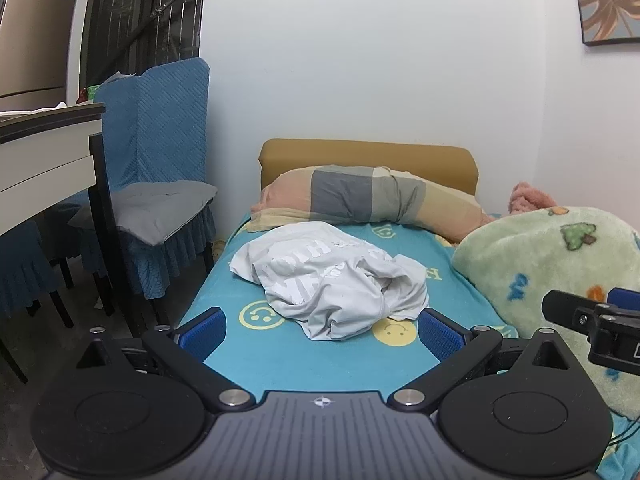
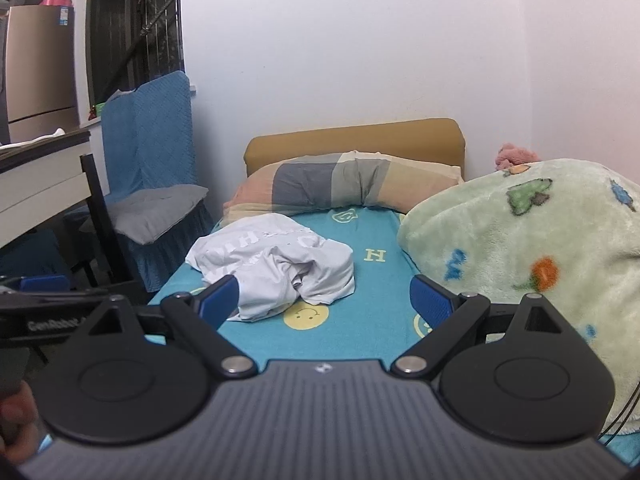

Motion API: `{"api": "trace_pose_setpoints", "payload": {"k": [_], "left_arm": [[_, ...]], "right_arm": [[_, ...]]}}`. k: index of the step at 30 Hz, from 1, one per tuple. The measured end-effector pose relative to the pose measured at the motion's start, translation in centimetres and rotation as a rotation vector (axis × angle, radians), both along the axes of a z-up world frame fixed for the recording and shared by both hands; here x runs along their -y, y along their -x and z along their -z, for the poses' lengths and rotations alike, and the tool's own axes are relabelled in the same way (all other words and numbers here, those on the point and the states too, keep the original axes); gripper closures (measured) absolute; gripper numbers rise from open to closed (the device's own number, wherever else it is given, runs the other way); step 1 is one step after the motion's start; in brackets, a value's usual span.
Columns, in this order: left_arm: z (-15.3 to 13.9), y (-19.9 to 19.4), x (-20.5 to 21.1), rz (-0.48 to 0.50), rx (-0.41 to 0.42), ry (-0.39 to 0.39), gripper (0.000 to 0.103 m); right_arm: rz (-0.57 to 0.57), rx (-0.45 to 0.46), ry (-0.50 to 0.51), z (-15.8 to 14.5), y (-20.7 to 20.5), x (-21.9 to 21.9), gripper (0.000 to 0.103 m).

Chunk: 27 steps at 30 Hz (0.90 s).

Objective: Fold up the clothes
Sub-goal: 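Move both tools toward the crumpled white T-shirt on the bed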

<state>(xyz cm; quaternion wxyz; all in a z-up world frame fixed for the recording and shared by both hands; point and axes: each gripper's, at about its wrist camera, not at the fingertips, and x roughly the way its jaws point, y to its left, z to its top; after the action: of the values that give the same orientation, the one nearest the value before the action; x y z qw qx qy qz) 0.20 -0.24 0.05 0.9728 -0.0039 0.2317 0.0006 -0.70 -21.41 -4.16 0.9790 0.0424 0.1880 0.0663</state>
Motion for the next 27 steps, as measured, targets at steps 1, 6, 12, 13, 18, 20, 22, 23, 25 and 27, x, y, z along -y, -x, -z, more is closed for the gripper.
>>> {"api": "trace_pose_setpoints", "payload": {"k": [1,6,12,13,18,20,22,23,25,27], "left_arm": [[0.0,-0.1,0.1,-0.001,0.001,-0.007,0.000],[-0.4,-0.7,0.3,-0.021,0.002,-0.018,0.000],[0.5,0.5,-0.8,-0.053,-0.004,0.009,0.000],[0.7,0.8,-0.9,-0.062,-0.005,0.006,0.000],[0.3,1.8,-0.1,-0.082,-0.013,-0.002,0.000],[-0.1,2.1,0.7,-0.077,-0.012,-0.007,0.000],[-0.3,2.5,1.7,-0.070,-0.010,-0.014,0.000],[-0.5,2.7,2.2,-0.066,-0.008,-0.017,0.000],[-0.6,2.9,3.2,-0.060,-0.007,-0.028,0.000],[-0.7,2.9,4.3,-0.055,-0.009,-0.043,0.000]], "right_arm": [[0.002,0.011,-0.002,0.0,0.0,0.0,0.009],[0.013,0.014,-0.012,-0.3,0.0,-0.4,0.009],[-0.015,-0.001,-0.091,-0.3,0.2,0.9,0.009],[-0.016,0.003,-0.093,-0.5,0.2,1.0,0.009],[-0.028,0.020,-0.128,-1.1,0.3,2.2,0.009],[-0.037,0.021,-0.153,-1.3,0.5,2.9,0.009],[-0.042,0.023,-0.168,-1.3,0.8,3.5,0.009],[-0.041,0.025,-0.171,-1.3,1.0,3.8,0.009],[-0.030,0.031,-0.169,-1.1,1.2,4.3,0.009],[-0.022,0.038,-0.169,-0.9,1.2,4.8,0.009]]}}
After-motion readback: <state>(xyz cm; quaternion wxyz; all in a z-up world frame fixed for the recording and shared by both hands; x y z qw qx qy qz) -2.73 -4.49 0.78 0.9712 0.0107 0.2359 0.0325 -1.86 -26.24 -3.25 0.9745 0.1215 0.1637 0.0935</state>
